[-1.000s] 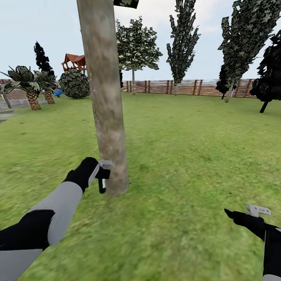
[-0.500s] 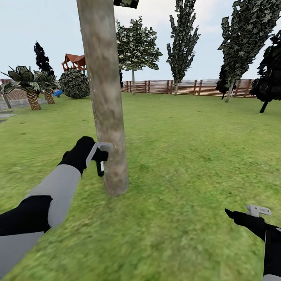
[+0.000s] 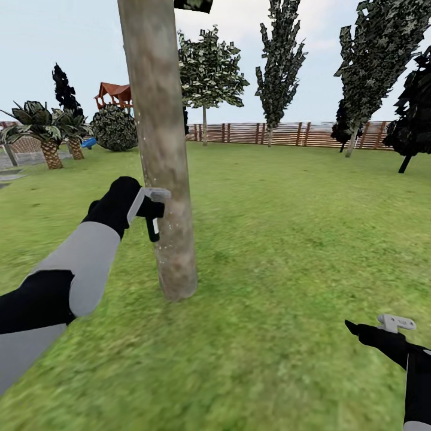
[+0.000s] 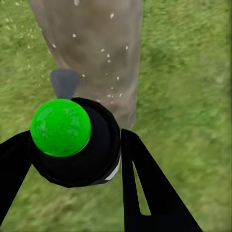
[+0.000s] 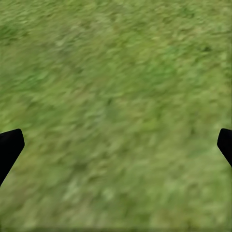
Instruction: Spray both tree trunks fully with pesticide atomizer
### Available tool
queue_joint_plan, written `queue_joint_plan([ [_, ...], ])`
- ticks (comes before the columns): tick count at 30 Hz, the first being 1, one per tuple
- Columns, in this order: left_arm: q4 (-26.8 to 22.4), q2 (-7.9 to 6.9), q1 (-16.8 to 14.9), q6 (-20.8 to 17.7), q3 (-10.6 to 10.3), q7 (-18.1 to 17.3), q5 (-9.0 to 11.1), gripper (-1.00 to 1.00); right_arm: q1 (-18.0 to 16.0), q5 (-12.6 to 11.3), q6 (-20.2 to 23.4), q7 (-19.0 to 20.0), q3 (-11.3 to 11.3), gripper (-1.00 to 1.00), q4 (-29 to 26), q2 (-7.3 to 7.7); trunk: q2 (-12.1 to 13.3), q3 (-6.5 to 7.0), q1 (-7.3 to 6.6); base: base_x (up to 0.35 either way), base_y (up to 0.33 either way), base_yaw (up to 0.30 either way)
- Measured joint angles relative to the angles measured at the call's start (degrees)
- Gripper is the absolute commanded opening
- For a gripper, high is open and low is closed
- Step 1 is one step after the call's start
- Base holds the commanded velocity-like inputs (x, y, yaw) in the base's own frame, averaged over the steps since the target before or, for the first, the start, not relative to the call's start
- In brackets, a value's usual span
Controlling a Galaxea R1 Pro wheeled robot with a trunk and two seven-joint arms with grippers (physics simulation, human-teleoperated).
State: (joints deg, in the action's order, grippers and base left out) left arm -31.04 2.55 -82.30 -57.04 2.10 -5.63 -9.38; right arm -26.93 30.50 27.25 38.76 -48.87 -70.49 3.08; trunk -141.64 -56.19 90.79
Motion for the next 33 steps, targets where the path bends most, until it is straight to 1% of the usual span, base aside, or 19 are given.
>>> queue_joint_plan([
  [1,1.02,0.0,-1.6,0.0,-0.03,0.0,-0.01,-1.0,0.0,0.0,0.0,0.0,0.0,1.0,0.0,0.0,0.0,0.01,-0.01,0.0,0.0,0.0],
  [4,2.27,0.0,-3.23,0.0,-0.04,0.0,-0.01,-1.0,-0.02,0.0,0.0,0.0,0.0,1.0,0.05,0.0,0.0,0.0,0.0,0.0,0.0,0.0],
  [6,2.7,0.0,-5.11,0.0,-0.03,0.0,-0.03,-1.0,-0.02,0.0,0.0,0.0,0.0,1.0,0.08,0.0,-0.01,0.01,-0.01,0.0,0.0,0.0],
  [19,3.05,0.08,-13.4,-0.35,-0.05,0.0,-0.01,-1.0,-0.01,0.0,0.0,0.0,0.0,1.0,0.17,0.0,0.0,0.0,0.0,0.0,0.0,0.0],
  [20,3.55,0.09,-14.06,-0.35,-0.06,0.0,-0.01,-1.0,-0.02,0.0,0.0,0.0,0.0,1.0,0.17,0.0,0.0,0.0,0.0,0.0,0.0,0.0],
  [22,5.99,0.09,-16.97,-0.35,-0.07,0.0,0.0,-1.0,-0.01,0.0,0.0,0.0,0.0,1.0,0.17,0.0,-0.01,0.01,-0.01,0.0,0.0,0.0],
  [24,8.01,0.09,-19.24,-0.35,-0.06,0.0,0.0,-1.0,-0.04,0.0,0.0,0.0,0.0,1.0,0.18,0.0,0.0,0.0,0.0,0.0,0.0,0.0],
  [29,9.35,0.09,-22.76,-0.35,-0.07,0.0,0.05,-1.0,0.01,0.0,0.0,0.0,0.0,1.0,0.18,0.0,0.0,0.0,0.0,0.0,0.0,0.0],
  [33,12.16,0.15,-25.4,-0.35,-0.06,0.0,0.05,-1.0,0.02,0.0,0.0,0.0,0.0,1.0,0.18,0.0,0.0,0.0,0.0,0.0,0.0,0.0],
])
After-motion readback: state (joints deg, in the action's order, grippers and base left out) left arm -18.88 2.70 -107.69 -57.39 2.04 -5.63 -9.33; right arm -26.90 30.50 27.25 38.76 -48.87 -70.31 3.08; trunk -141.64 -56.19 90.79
